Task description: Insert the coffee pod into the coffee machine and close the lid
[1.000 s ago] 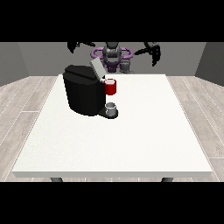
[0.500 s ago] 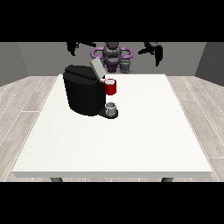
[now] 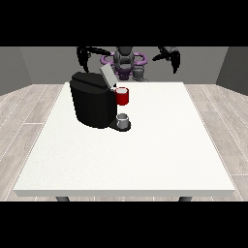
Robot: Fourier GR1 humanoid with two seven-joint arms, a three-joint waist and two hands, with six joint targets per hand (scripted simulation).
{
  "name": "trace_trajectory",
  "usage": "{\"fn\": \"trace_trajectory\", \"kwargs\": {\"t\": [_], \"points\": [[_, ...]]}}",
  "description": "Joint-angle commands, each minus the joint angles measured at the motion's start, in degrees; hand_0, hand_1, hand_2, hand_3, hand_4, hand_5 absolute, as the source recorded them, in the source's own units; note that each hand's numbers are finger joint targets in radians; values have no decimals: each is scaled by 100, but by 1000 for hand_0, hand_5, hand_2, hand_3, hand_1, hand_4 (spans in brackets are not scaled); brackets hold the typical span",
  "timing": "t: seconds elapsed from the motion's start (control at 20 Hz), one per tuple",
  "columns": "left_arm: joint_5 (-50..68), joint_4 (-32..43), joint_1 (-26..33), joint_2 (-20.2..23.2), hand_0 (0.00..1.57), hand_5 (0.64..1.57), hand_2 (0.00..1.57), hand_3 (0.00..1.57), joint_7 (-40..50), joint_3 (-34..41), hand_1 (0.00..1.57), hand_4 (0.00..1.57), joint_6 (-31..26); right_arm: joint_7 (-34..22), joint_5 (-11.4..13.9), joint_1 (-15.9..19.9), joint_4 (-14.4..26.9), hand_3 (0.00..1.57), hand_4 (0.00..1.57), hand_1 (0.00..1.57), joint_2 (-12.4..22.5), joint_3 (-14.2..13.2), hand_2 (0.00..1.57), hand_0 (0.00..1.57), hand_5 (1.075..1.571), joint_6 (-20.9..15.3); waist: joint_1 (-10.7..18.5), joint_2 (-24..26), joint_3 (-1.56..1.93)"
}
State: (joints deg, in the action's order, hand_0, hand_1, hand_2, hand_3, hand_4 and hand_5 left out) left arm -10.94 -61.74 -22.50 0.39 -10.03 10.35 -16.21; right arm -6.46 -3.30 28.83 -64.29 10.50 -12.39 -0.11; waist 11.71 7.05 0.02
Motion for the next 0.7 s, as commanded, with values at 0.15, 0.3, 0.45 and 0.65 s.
{"fn": "trace_trajectory", "kwargs": {"t": [0.15,0.3,0.45,0.65], "points": [[278,-1150,618,-38,0,1571,0,0,461,-413,0,371,32,404,127,42,450,0,0,0,-219,216,0,0,1571,-58,59,-181,0],[436,-1385,699,148,0,1571,0,0,548,-247,0,338,-8,-65,-30,424,437,0,0,0,129,206,0,0,1571,342,-167,-350,-1],[315,-1640,742,147,0,1571,0,0,449,-348,0,377,175,154,161,675,547,0,0,0,-69,382,0,0,1571,118,-151,-600,-1],[458,-1754,975,327,0,1571,0,0,11,-199,0,376,114,452,56,765,663,0,0,0,180,269,0,0,1571,453,-206,-870,-1]]}}
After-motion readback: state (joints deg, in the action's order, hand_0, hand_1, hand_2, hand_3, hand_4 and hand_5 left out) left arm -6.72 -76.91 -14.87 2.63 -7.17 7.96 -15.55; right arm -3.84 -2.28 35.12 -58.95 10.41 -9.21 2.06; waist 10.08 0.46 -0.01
